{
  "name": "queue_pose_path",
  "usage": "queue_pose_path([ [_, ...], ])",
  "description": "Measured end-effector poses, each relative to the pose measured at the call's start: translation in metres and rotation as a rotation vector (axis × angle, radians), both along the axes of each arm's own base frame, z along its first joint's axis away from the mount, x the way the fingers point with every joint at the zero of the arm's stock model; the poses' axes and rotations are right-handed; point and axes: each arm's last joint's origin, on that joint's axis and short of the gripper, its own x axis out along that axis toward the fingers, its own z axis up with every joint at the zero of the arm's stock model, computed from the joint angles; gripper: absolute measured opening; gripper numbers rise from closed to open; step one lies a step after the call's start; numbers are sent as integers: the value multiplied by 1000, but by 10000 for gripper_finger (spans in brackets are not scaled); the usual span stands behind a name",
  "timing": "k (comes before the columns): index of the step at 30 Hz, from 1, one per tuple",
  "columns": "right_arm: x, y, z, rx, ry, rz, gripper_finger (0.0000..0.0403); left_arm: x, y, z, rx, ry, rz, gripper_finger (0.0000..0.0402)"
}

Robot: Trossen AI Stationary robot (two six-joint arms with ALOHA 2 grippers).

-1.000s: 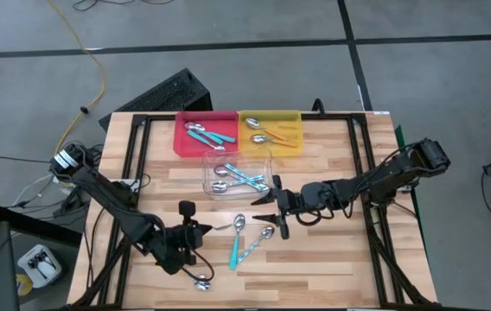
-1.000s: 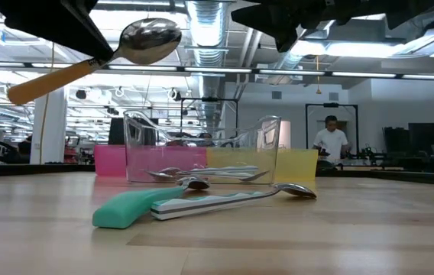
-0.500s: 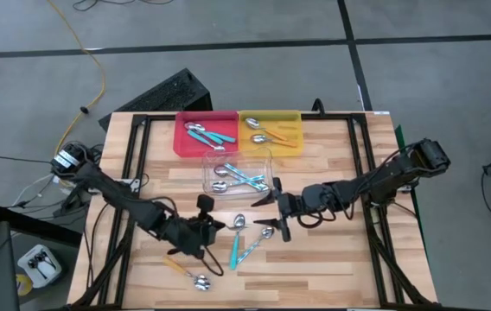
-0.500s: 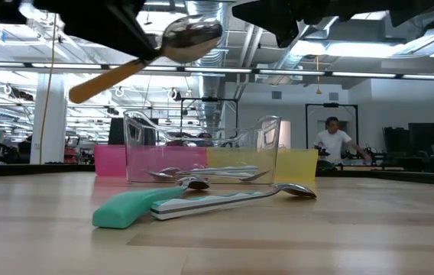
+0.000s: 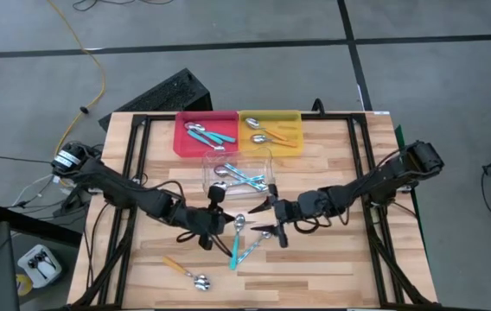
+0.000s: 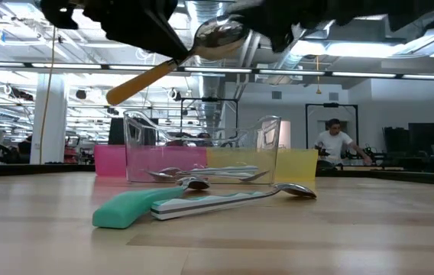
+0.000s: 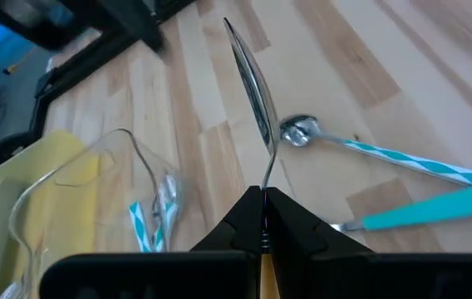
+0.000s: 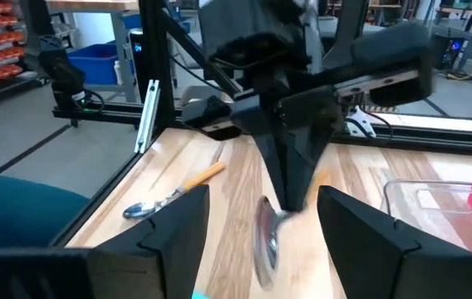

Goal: Sort silverware by color (type)
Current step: Put the yellow spoon into the yellow bin

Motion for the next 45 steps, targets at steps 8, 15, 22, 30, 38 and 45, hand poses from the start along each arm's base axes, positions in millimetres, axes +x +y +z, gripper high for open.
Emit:
queue_pose_path([
  [8, 20, 1, -13, -24, 43, -28, 249, 0, 0, -1, -13, 13, -14, 0],
  [15, 26, 1, -12, -36, 90, -32, 248, -1, 0, -1, -10, 21, -13, 0],
  [22, 27, 1, -14, -25, 165, -41, 199, -2, 1, -2, 2, 26, 1, 0],
  [30, 27, -1, -15, -35, 175, -45, 66, -2, 1, -2, 8, 25, 10, 0],
  [38, 27, -2, -16, -36, 185, -55, 28, -2, 0, -2, 4, 26, 4, 3],
  [45, 26, -1, -16, -18, 190, -56, 24, -8, -1, 2, 69, 131, -11, 65],
])
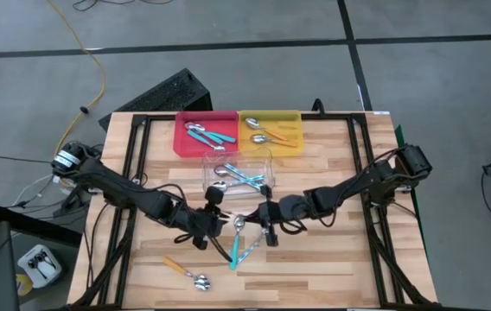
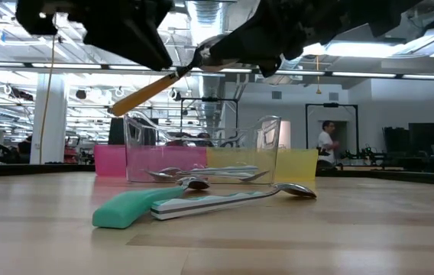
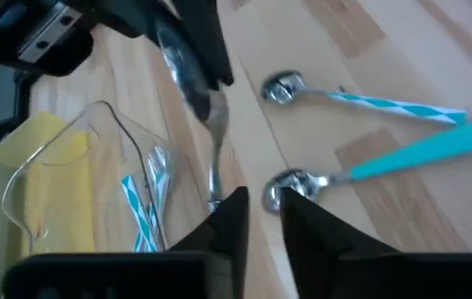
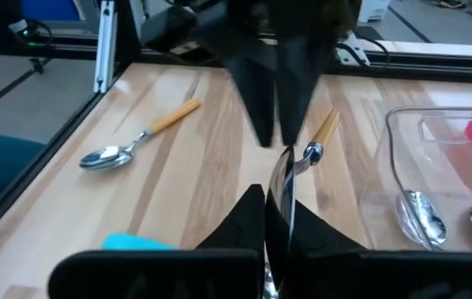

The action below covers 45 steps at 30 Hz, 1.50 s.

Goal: Sort silverware by color (type)
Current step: Put the yellow spoon into the yellow bin

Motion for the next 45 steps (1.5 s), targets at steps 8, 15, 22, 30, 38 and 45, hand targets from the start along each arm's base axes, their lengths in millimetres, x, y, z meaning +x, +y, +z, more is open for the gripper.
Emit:
queue_pose_path([
  [8, 0, 0, 0, -4, -4, -16, 24, -8, 4, 47, 81, 112, 156, 144],
  [15, 2, -7, 6, -117, -35, -252, 24, -33, 6, 90, 145, 109, 337, 155],
  [22, 16, -17, 44, -262, -100, -372, 24, -66, 7, 109, 36, -12, 391, 155],
  [30, 26, -23, 65, -213, -77, -276, 24, -96, 9, 103, -84, -86, 450, 155],
  [38, 13, -57, 82, -185, 68, -585, 24, -105, 6, 65, -129, -84, 507, 155],
  [45, 5, -121, 90, -27, 320, -678, 24, -105, 4, 30, -144, -83, 533, 155],
])
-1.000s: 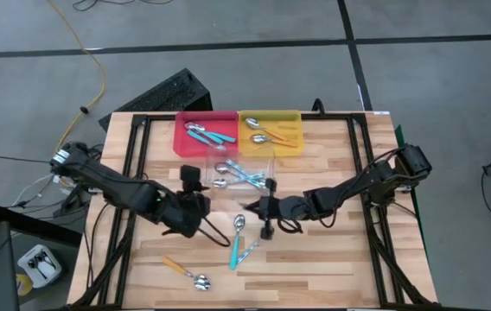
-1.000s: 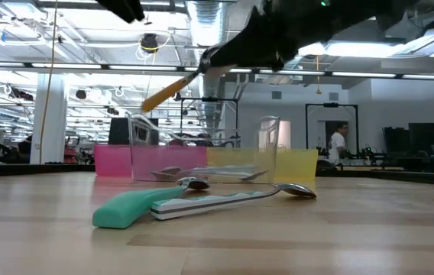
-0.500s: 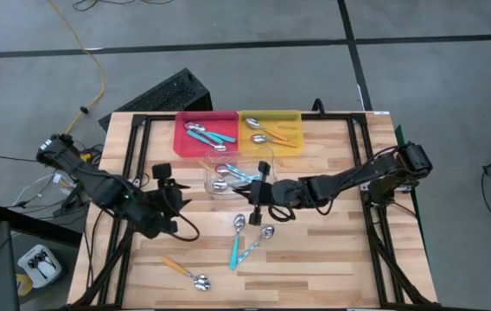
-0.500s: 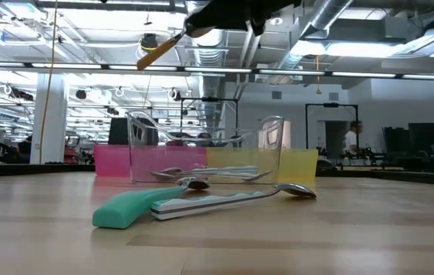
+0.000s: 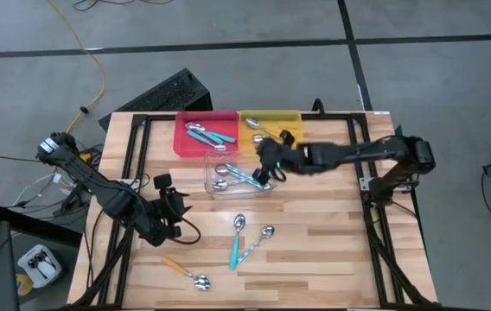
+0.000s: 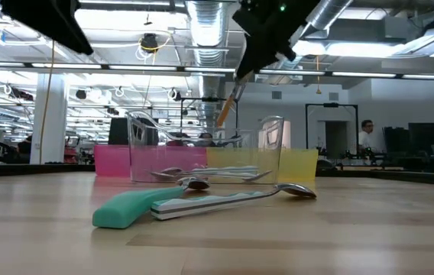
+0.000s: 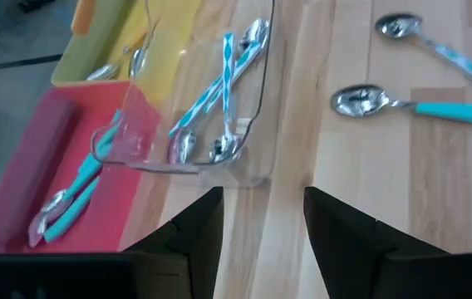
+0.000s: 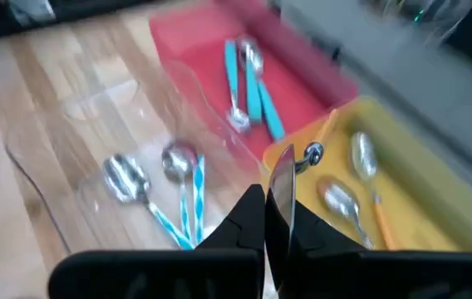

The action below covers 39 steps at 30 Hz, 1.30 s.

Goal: Sort silverware by color (type)
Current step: Put the yellow spoon into the yellow bin

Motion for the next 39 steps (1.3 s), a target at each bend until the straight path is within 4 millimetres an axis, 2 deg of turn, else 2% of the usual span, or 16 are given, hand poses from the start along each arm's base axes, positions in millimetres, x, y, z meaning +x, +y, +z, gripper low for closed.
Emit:
queue_pose_path([
  [6, -5, -41, -1, -63, 105, 163, 24, -4, 1, -15, -5, 13, 30, 155],
  [10, -10, -66, 4, -82, -2, 274, 24, -10, -2, -24, -7, -10, 54, 155],
  [13, -29, -81, 2, -105, -76, 304, 24, -15, -5, -30, 4, -40, 68, 155],
  [15, -50, -90, -2, -113, -127, 306, 24, -19, -7, -34, 21, -58, 64, 155],
  [17, -67, -97, -8, -145, -260, 343, 24, -21, -8, -36, 44, -79, 67, 155],
  [19, -85, -102, -21, -173, -373, 350, 24, -22, -8, -37, 70, -116, 79, 155],
  [22, -112, -114, -42, -182, -476, 252, 24, -22, -7, -36, 97, -170, 100, 155],
  [26, -134, -129, -62, -93, -564, 219, 24, -20, -8, -34, 106, -212, 110, 155],
  [29, -136, -138, -71, -39, -590, 233, 24, -20, -9, -33, 122, -252, 117, 155],
  [34, -130, -152, -94, 34, -586, 230, 24, -28, -15, -33, 141, -311, 85, 155],
  [39, -123, -163, -118, 136, -589, 181, 24, -48, -11, -41, 4, -345, 22, 155],
])
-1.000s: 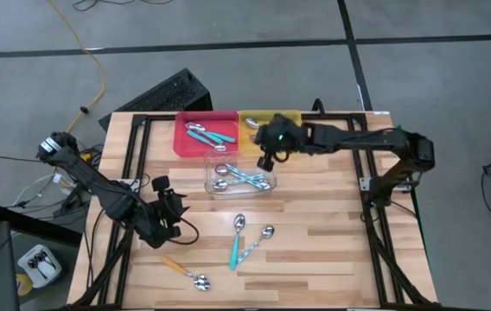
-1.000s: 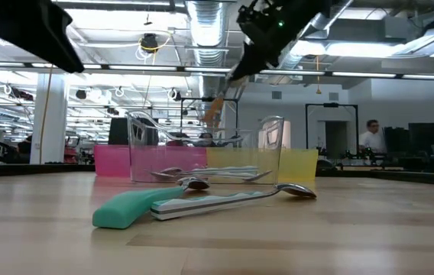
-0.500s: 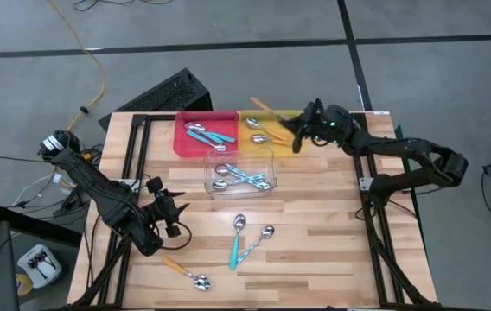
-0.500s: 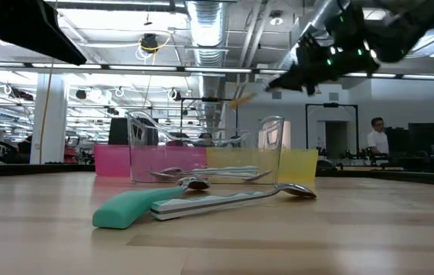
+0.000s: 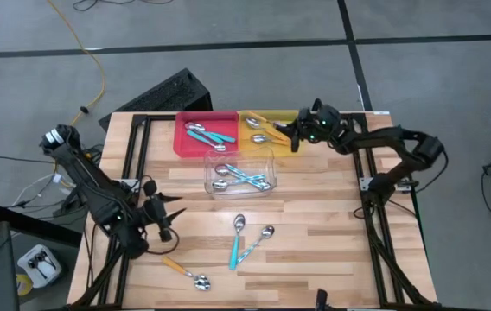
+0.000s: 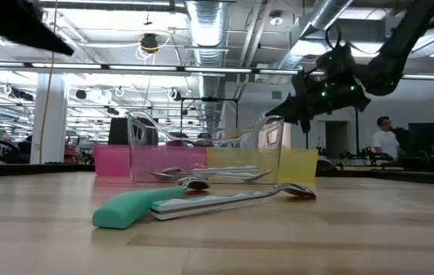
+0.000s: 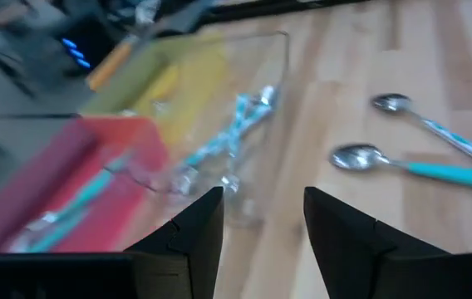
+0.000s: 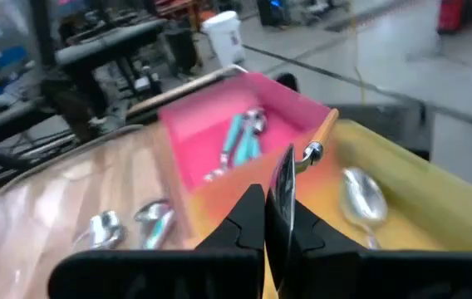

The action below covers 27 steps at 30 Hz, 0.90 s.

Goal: Sort silverware by color (type)
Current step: Put the yellow spoon into the yellow bin

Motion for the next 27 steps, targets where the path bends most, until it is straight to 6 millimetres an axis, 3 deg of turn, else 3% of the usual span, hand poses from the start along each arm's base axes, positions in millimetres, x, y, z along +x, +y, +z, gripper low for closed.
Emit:
queue_pose_path([
  [5, 4, -8, -7, 65, 2, -26, 24, -15, 12, -6, -214, -63, -127, 155],
  [11, 3, -10, -7, 142, -7, -46, 24, -14, 24, -18, -433, -260, -413, 155],
  [15, 1, -11, -11, 239, 15, -67, 24, -13, 36, -27, -464, -358, -418, 155],
  [20, 1, -12, -17, 377, 82, -112, 24, -12, 42, -31, -474, -362, -421, 155],
  [27, 1, -13, -17, 373, 87, -102, 24, -9, 46, -31, -464, -364, -400, 155],
])
